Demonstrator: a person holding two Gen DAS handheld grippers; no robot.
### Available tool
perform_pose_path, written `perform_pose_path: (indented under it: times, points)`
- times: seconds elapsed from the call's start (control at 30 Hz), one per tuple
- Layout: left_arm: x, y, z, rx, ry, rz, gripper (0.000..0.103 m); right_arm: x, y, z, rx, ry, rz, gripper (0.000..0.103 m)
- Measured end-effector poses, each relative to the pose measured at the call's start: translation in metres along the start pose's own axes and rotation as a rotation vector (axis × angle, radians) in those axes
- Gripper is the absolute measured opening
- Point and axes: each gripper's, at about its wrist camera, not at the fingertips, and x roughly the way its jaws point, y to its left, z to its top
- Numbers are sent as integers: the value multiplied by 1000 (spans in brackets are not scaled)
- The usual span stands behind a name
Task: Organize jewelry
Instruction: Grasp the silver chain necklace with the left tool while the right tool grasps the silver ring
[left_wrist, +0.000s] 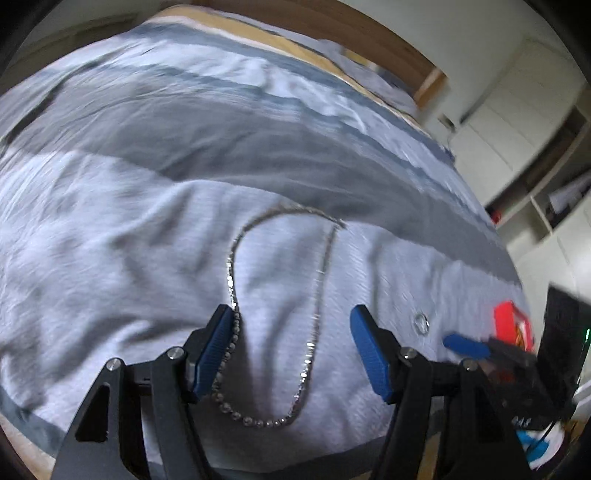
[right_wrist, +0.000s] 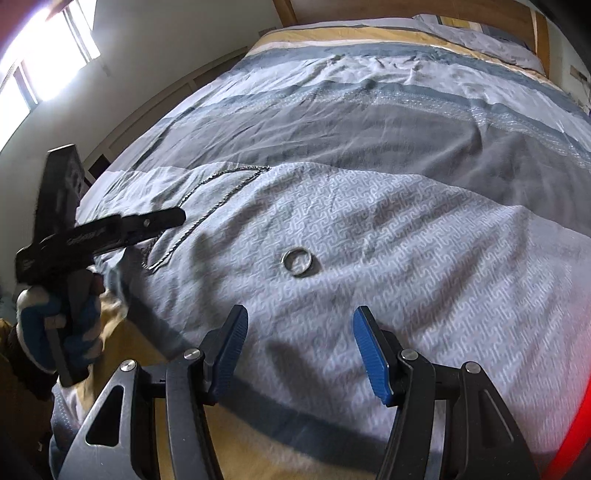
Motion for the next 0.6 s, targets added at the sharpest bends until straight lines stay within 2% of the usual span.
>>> perform_pose_path:
  times: [0.2, 0.27, 0.3, 0.4, 0.47, 0.53, 0.6]
  points:
    - [11, -23, -6, 102, 4, 45, 62, 12, 5, 13, -34, -15, -10, 58]
    - [15, -28, -8, 135, 4, 75, 60, 17, 7, 19, -49, -17, -23, 52]
    - [16, -29, -10, 151, 3, 92, 56, 20, 7, 21, -54, -16, -27, 50]
    - [19, -29, -12, 166, 4, 114, 45, 27, 8, 24, -78, -9, -43, 36]
    - [20, -29, -13, 171, 5, 121, 34, 30, 9, 24, -90, -1, -45, 21]
    - [20, -29, -13, 174, 8, 122, 14, 31, 10, 22, -105, 8, -48, 21]
    - [17, -30, -14, 174, 7, 121, 6, 30, 12, 21, -111, 9, -46, 21]
